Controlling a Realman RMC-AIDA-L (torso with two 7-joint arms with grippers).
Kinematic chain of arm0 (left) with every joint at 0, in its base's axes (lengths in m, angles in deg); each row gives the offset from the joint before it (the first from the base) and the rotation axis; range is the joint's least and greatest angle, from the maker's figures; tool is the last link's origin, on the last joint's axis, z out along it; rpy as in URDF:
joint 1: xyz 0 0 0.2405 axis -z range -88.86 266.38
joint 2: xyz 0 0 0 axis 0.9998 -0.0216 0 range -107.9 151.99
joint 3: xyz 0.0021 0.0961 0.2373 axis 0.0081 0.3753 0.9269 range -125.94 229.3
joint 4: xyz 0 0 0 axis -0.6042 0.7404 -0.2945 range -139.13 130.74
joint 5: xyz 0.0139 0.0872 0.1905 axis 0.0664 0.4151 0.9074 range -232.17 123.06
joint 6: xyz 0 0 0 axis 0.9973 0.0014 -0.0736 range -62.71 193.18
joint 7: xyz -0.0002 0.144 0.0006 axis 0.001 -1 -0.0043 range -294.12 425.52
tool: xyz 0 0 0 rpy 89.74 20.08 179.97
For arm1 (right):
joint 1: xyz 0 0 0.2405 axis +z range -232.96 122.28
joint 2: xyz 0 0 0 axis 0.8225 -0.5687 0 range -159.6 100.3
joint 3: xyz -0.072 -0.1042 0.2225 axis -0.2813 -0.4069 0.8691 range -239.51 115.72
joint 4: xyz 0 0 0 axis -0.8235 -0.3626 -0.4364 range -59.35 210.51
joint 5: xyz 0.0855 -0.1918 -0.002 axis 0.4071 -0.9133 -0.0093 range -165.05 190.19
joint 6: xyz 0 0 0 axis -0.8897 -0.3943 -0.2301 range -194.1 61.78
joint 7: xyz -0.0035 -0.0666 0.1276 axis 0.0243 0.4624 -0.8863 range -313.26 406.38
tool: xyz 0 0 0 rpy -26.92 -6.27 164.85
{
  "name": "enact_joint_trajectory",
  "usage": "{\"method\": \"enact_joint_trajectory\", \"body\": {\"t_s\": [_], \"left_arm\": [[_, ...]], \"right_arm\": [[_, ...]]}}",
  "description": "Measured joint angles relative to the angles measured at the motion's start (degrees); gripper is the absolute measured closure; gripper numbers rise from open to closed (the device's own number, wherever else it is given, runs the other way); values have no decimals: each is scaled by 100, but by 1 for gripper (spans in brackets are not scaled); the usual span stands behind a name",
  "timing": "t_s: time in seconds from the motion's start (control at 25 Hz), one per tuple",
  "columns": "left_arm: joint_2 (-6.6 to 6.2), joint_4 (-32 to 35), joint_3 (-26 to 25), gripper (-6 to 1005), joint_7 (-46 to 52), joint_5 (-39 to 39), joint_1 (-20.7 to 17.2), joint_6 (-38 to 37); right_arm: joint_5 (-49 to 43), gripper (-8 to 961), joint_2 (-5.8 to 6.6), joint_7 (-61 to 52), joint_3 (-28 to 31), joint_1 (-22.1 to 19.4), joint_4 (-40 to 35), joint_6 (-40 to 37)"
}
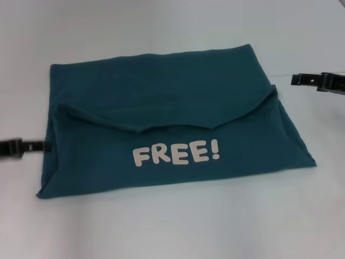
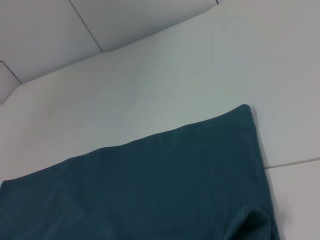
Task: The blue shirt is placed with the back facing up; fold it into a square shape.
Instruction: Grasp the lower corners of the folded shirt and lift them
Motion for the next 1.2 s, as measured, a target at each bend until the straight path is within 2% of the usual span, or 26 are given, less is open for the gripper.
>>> {"method": "enact_joint_trajectory", "body": {"t_s": [0.04,0.12,0.28,0.48,0.64,1.2], "left_arm": [[0,0,0,63,0,0,0,0],[9,20,42,63,419,522,130,-298],[28,30,45,63,655,723,191,-429],[-6,6,44,63,1171,959,313,-506],[-3,4,46,63,1303,1095,411,-748],[77,-415,61,62,1525,1351,580,-773]], "right_arm": [[0,34,0,0,0,0,0,0],[-1,34,23,-39,-10,-10,-48,-81],[-2,34,31,-64,-32,-12,-64,-123],[-2,33,32,-45,-41,-1,-47,-98],[-1,33,34,-36,-29,-11,-63,-79],[-1,34,40,11,-41,24,-70,-53]]}}
